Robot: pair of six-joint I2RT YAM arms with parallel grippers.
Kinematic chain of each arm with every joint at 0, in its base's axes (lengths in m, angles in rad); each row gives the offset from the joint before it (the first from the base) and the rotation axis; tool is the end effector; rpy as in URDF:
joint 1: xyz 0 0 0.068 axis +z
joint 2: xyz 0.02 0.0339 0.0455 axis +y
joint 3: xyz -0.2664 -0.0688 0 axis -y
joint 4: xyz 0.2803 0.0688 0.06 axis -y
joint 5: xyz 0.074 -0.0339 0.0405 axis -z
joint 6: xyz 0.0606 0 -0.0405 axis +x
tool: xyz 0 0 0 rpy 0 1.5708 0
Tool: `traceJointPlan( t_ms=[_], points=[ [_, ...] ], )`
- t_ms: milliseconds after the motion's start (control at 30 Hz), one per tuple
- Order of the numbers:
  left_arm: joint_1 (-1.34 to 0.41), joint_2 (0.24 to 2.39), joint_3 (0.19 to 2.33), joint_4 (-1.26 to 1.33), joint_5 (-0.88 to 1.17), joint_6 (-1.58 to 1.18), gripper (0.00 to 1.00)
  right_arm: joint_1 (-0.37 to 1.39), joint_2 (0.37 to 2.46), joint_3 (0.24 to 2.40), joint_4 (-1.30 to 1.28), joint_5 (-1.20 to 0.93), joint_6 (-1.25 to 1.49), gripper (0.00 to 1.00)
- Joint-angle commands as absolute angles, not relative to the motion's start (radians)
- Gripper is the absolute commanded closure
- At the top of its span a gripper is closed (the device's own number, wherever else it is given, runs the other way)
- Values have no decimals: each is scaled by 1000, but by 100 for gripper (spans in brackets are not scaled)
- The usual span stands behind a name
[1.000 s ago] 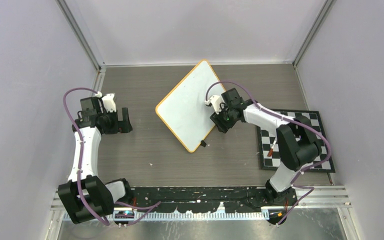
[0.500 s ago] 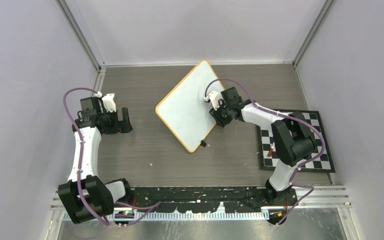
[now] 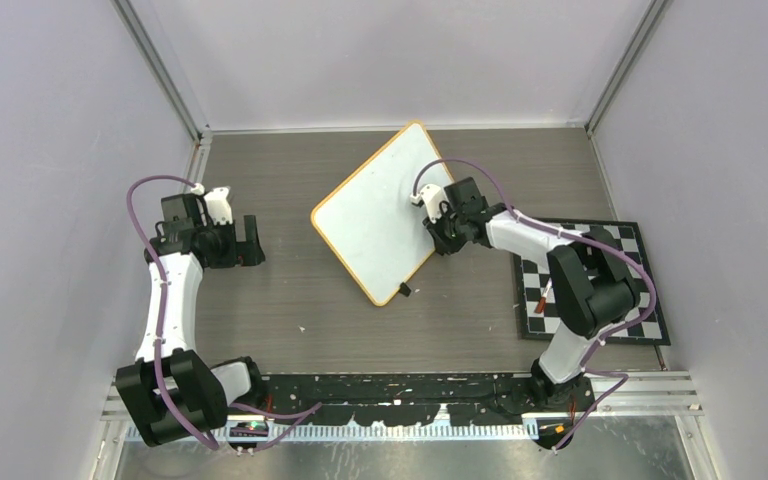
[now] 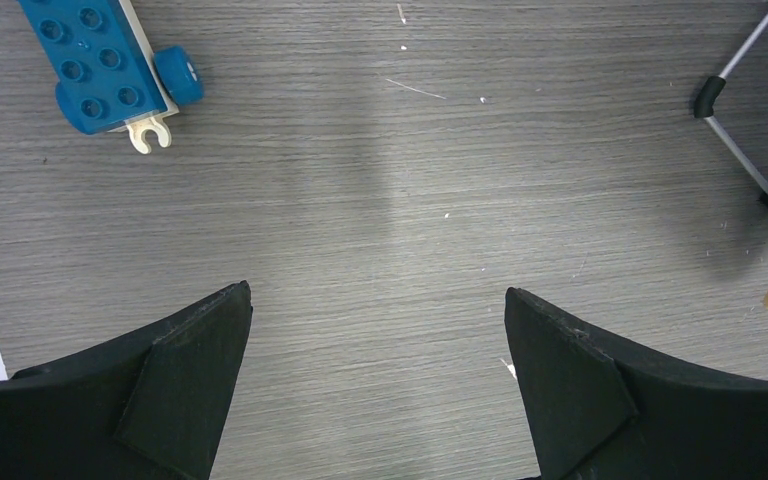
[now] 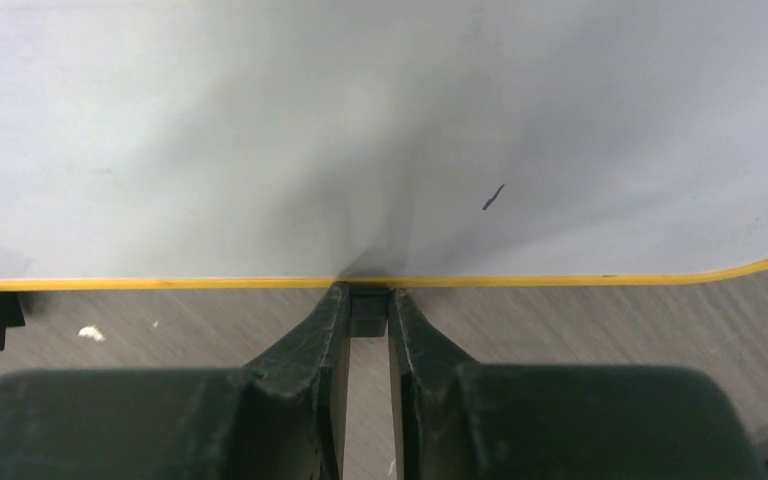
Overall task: Write a sentence on the whiteboard
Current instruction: Move the whiteboard stand to the center of the board.
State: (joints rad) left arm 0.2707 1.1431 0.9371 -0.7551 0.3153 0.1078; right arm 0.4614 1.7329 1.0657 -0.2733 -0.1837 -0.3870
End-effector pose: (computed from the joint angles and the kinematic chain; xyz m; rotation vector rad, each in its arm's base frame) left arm 0.2667 0.0545 0.2494 -0.0780 2.4788 -0.2401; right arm 0.3524 0.1876 0.1422 -1.1003 2.2535 0.2611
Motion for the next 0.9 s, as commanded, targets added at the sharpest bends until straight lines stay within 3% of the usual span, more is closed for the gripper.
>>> traceJointPlan(
  t_ms=[0,400,633,733,867],
  points=[
    [278,1133,963,-721,331,95,0,483,1625,1006,-333,-180,-302,100],
    [279,1121,962,-720,334,92,0,673,1449,837,-298,-30,-110,100],
    [279,1108,970,-734,331,90,0,696,1428,815,-352,-61,-77,100],
    [281,1107,984,-739,331,100,0,696,1406,816,-375,-96,-92,78],
    [279,1114,1040,-771,387,125,0,694,1379,864,-435,-126,-92,62]
  ],
)
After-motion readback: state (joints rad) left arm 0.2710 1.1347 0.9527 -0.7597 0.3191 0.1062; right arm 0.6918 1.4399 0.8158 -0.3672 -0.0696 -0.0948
